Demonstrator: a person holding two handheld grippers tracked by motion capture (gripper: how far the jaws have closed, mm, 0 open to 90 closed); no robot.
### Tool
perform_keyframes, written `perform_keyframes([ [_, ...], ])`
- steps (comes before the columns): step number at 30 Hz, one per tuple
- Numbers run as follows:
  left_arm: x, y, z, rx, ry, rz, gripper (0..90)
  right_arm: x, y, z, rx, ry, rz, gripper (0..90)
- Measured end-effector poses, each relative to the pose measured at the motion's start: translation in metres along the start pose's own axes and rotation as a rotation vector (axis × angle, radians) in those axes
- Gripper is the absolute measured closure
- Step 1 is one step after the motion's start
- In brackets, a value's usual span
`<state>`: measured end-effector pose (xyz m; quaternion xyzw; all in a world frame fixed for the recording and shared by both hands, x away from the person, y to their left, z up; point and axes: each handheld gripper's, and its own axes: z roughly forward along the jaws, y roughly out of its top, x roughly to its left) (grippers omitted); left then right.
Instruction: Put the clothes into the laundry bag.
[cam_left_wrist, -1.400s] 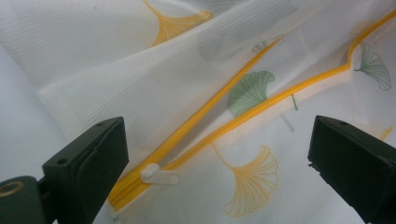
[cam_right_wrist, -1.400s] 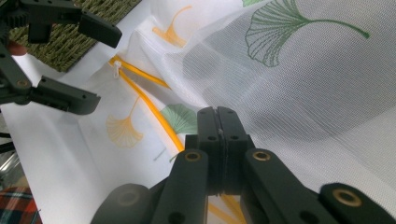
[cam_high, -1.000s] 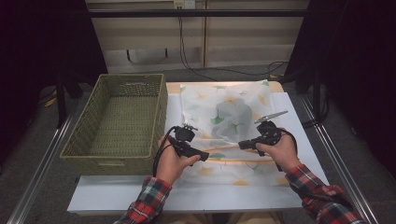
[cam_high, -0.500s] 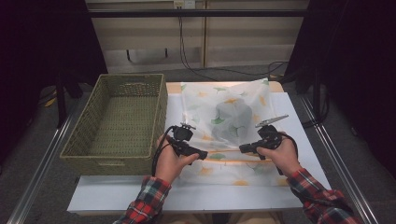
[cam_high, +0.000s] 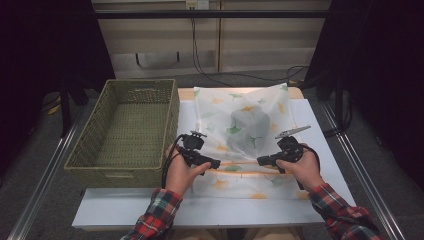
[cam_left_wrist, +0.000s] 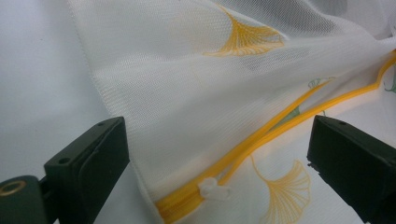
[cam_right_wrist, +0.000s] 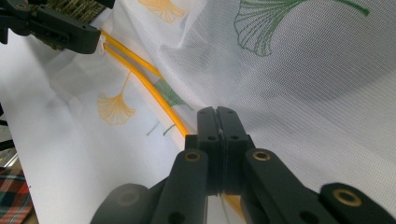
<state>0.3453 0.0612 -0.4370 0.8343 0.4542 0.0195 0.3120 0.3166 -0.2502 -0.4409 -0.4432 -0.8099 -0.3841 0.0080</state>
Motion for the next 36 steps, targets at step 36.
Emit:
perform_keyframes([
  [36, 0.017, -0.001, 0.002, -0.003, -0.040, -0.094, 18.9, -0.004, -0.002, -0.002, 0.028, -0.016, -0.007, 90.0],
])
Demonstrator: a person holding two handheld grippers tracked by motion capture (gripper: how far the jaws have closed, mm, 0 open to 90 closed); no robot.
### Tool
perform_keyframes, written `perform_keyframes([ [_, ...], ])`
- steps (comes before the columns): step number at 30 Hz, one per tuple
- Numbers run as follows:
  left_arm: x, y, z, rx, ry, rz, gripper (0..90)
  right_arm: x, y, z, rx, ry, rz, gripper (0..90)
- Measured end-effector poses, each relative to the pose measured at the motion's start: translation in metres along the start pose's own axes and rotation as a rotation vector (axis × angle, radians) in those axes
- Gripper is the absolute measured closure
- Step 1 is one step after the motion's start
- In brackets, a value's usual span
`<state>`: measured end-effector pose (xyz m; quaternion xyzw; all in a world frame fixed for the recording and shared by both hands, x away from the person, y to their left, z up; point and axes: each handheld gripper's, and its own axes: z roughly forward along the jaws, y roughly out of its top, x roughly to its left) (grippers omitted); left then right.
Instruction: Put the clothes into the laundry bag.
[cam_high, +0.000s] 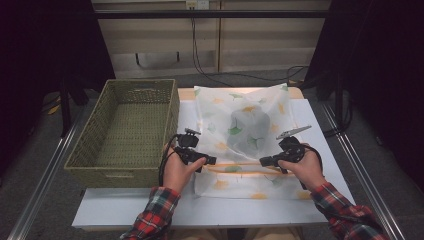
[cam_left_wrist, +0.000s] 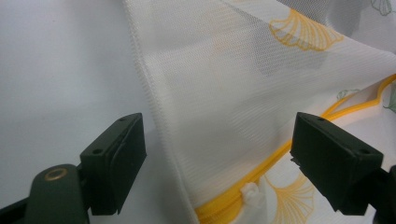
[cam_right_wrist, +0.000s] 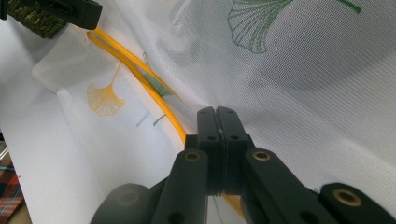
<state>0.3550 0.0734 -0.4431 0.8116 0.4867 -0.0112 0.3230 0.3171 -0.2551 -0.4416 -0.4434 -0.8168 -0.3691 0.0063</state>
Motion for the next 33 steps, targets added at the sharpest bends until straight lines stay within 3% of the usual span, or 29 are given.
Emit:
perform_keyframes([
  [10, 0.0026, -0.0012, -0.0005, -0.013, -0.011, -0.004, 31.5, -0.0005, -0.0005, -0.0006, -0.001, -0.002, -0.001, 90.0],
  [16, 0.0026, -0.0016, 0.0001, -0.006, -0.026, -0.030, 41.5, -0.0006, -0.0008, -0.0010, 0.003, -0.007, 0.001, 90.0],
  [24, -0.0027, -0.0014, -0.0007, 0.035, -0.032, -0.021, 56.9, -0.0002, 0.0000, -0.0011, 0.008, -0.011, -0.006, 90.0],
  [29, -0.0042, -0.0006, -0.0034, 0.041, -0.039, -0.024, 68.8, -0.0006, -0.0009, -0.0015, 0.009, -0.010, 0.000, 90.0],
  [33, -0.0039, 0.0004, -0.0063, 0.045, -0.044, -0.026, 73.2, -0.0009, -0.0012, -0.0010, 0.010, -0.016, -0.001, 90.0],
])
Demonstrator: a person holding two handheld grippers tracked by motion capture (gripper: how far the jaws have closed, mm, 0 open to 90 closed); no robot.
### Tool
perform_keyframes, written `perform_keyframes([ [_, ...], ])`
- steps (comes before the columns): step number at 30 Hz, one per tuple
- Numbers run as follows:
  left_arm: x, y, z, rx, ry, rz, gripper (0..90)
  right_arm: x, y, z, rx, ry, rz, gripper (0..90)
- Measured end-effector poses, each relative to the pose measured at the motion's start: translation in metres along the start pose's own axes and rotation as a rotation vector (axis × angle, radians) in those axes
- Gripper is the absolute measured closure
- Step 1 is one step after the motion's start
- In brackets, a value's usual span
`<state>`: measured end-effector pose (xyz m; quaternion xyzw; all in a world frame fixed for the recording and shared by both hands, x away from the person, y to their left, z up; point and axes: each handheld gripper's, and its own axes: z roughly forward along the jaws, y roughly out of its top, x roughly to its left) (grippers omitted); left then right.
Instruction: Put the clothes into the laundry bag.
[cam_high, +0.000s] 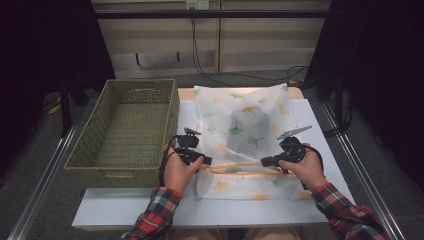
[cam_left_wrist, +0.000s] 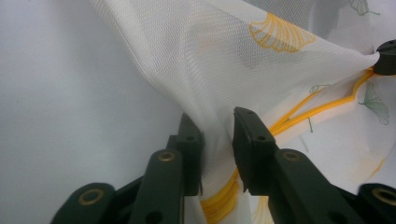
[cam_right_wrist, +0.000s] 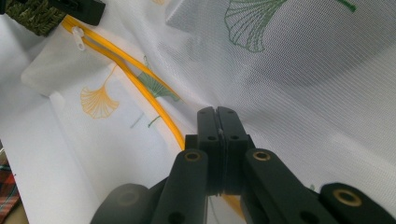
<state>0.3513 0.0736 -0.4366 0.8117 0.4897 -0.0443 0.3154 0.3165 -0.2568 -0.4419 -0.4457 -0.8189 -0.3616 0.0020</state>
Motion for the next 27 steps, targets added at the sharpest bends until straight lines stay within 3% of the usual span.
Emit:
perform_keyframes([
  [10, -0.0033, 0.0010, -0.0068, -0.023, -0.011, -0.005, 87.9, 0.0009, -0.0005, 0.0019, -0.001, 0.000, -0.003, 89.8],
  [20, -0.0029, 0.0005, -0.0075, -0.011, -0.025, -0.017, 89.0, 0.0028, -0.0012, 0.0020, -0.006, -0.004, -0.004, 88.3],
  [27, -0.0038, 0.0001, -0.0072, -0.010, -0.027, -0.017, 88.9, 0.0059, -0.0009, -0.0003, -0.027, -0.016, -0.017, 78.5],
])
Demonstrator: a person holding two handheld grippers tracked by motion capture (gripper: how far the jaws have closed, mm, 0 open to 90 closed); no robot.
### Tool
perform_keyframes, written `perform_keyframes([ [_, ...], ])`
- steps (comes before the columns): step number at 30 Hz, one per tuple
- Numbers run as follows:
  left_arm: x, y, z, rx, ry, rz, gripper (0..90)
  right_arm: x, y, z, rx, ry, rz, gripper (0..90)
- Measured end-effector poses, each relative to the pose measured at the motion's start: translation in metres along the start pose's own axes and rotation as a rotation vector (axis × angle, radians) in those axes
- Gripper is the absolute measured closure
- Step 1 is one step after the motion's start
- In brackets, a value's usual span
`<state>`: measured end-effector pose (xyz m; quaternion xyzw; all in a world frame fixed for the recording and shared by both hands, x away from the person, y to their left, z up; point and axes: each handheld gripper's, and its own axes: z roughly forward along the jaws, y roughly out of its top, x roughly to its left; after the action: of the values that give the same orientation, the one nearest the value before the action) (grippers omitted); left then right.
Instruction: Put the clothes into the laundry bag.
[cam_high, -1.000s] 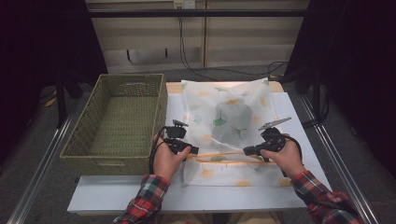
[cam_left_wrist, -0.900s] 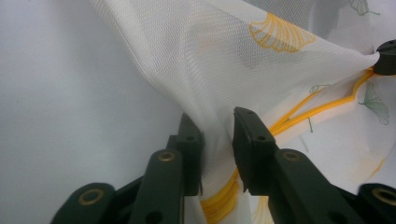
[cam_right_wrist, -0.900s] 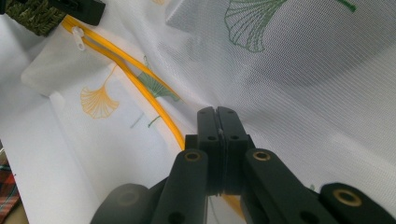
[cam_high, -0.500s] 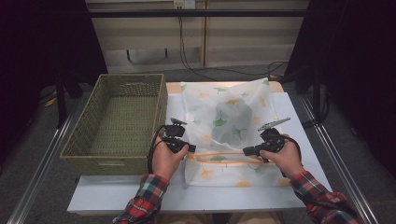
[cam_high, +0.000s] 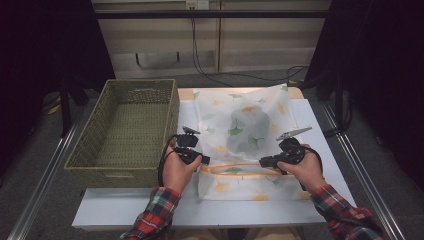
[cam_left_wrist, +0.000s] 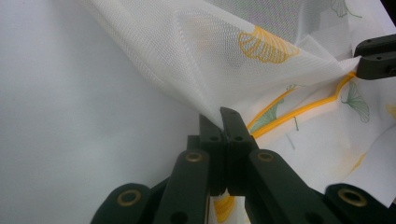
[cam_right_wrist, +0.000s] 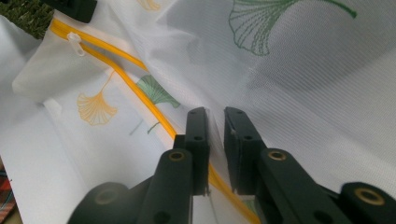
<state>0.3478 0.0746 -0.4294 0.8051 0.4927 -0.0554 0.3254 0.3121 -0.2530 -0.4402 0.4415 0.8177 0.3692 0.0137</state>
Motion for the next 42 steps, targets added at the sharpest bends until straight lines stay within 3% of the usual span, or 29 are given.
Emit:
perform_keyframes([
  [9, 0.001, 0.000, -0.002, 0.011, 0.004, 0.006, 88.6, 0.010, 0.006, -0.001, -0.028, -0.002, -0.006, 54.7],
  [19, 0.000, -0.001, -0.002, 0.020, 0.014, 0.016, 87.1, 0.021, 0.010, 0.006, -0.042, 0.009, -0.055, 29.4],
  [28, 0.001, -0.002, -0.001, 0.018, 0.019, 0.004, 86.2, 0.026, 0.015, 0.009, -0.031, 0.009, -0.079, 20.8],
  [39, 0.002, -0.002, -0.003, 0.022, 0.016, 0.004, 86.6, 0.037, 0.018, 0.014, -0.040, 0.035, -0.098, 19.8],
  [42, 0.000, -0.003, -0.002, 0.017, 0.018, -0.012, 86.8, 0.040, 0.018, 0.016, -0.038, 0.041, -0.105, 19.9],
])
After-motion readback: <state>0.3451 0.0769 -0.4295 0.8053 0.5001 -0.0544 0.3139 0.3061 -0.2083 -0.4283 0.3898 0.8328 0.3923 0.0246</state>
